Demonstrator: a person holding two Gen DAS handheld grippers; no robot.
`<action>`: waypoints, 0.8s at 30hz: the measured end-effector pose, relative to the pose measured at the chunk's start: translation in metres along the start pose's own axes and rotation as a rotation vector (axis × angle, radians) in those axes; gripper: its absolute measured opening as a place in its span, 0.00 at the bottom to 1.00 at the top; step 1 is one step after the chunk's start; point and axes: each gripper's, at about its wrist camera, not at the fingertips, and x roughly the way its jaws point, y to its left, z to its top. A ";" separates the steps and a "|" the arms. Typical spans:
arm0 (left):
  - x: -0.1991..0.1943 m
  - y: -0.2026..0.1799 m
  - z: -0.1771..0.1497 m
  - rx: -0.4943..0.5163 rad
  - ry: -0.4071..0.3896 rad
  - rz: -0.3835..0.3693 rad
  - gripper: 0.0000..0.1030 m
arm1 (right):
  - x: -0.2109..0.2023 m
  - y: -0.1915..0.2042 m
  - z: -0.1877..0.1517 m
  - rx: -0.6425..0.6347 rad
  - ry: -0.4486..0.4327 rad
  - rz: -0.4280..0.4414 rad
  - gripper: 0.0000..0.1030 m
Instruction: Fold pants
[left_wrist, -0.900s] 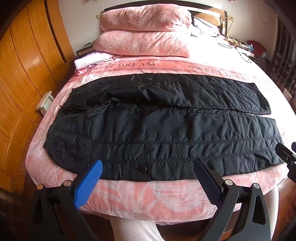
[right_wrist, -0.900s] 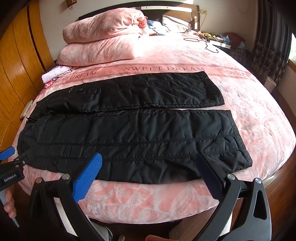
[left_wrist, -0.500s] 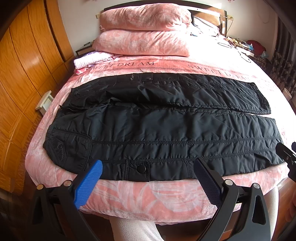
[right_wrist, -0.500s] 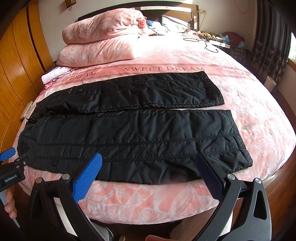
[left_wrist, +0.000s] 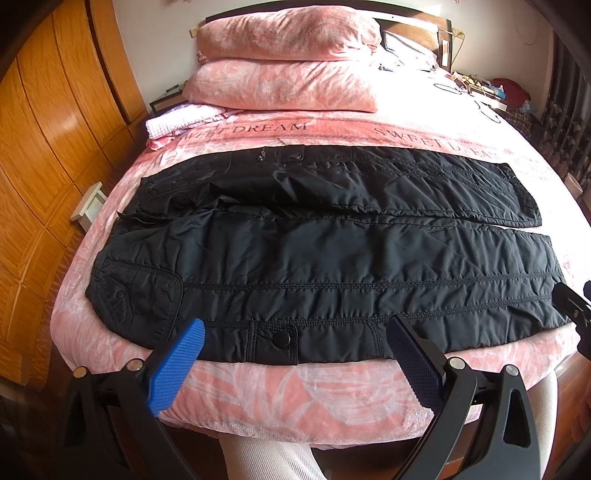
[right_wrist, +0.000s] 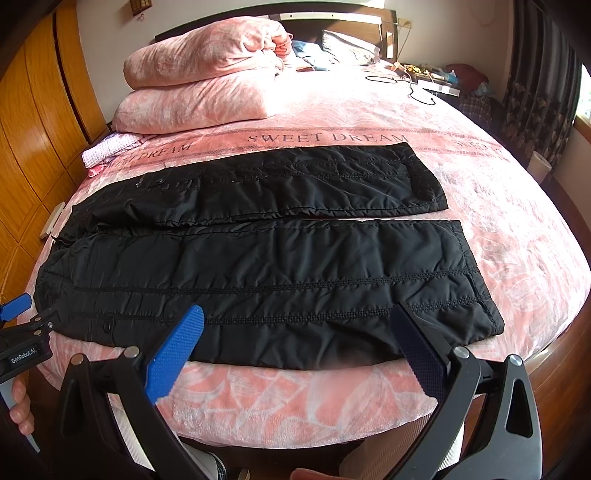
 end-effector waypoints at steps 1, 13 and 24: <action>0.000 0.000 0.000 0.001 0.001 0.000 0.96 | 0.000 0.000 0.000 0.000 0.000 0.001 0.98; 0.001 -0.001 0.000 0.001 0.001 0.002 0.96 | 0.003 -0.001 0.002 0.005 0.001 0.003 0.98; 0.003 -0.002 0.001 0.002 0.003 0.002 0.96 | 0.005 -0.004 0.001 0.015 0.005 0.012 0.98</action>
